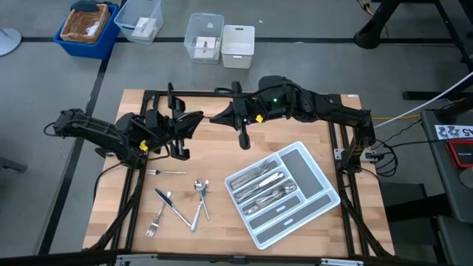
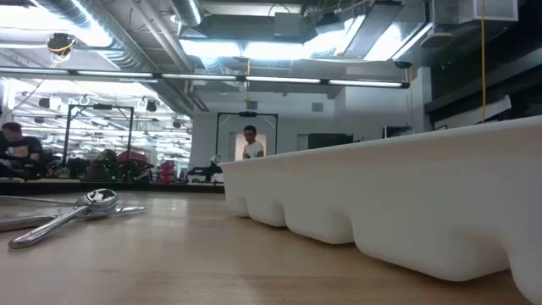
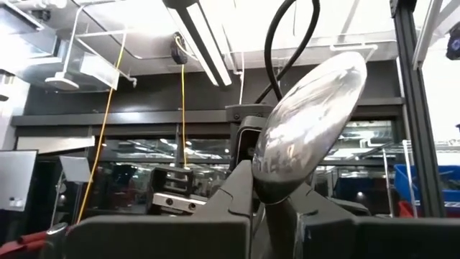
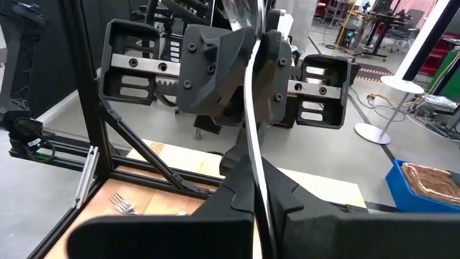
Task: Sort silverware
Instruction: Put the silver spoon into the silverware tray
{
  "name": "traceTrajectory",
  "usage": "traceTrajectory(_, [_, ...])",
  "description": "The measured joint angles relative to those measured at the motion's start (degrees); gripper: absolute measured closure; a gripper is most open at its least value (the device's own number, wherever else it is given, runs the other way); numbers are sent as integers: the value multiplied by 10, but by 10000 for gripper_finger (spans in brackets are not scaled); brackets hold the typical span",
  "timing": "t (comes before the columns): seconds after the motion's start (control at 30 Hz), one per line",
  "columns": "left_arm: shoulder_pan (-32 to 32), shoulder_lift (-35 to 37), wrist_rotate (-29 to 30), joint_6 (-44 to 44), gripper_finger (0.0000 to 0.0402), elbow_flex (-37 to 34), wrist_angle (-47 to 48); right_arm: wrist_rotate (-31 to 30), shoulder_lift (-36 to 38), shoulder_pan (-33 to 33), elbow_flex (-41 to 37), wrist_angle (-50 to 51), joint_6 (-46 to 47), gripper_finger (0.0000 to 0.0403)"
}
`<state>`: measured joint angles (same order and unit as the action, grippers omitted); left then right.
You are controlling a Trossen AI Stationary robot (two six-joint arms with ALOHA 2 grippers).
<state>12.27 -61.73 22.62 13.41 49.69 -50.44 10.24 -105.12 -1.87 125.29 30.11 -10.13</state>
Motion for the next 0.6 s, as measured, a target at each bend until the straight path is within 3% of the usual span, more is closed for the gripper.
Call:
traceTrajectory(0.17, [0,0,2,-8,397,0,1,-7,0,0,0,0,9,387])
traceTrajectory(0.37, [1,0,7,-10,400,0,3,-16,0,-1,0,4,32,323])
traceTrajectory(0.6, [1,0,8,-12,401,0,28,-37,15,0,0,101,40,265])
